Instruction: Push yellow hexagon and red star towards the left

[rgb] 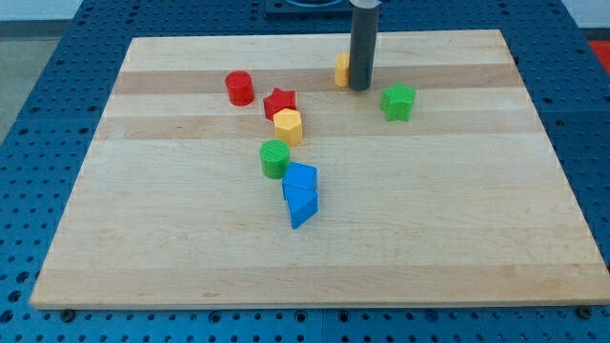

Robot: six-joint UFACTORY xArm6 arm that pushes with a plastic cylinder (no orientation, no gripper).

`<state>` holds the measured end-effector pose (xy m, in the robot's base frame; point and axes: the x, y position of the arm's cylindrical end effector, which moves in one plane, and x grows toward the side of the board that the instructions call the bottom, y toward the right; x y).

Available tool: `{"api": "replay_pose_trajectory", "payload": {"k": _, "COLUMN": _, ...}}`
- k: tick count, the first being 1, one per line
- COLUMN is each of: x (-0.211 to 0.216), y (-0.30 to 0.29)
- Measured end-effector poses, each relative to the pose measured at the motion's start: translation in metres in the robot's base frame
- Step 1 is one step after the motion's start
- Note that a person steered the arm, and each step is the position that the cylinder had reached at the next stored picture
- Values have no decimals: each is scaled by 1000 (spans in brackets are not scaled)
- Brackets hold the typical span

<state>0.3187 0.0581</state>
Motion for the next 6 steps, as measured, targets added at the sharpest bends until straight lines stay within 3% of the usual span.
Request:
{"api": "replay_pose_trajectory", "payload": {"k": 2, "x": 61, "y": -15}}
{"api": "replay_pose_trajectory", "payload": {"k": 4, "x": 93, "y": -40}}
{"api": "replay_pose_trajectory", "payload": {"k": 6, "x": 81, "y": -66}}
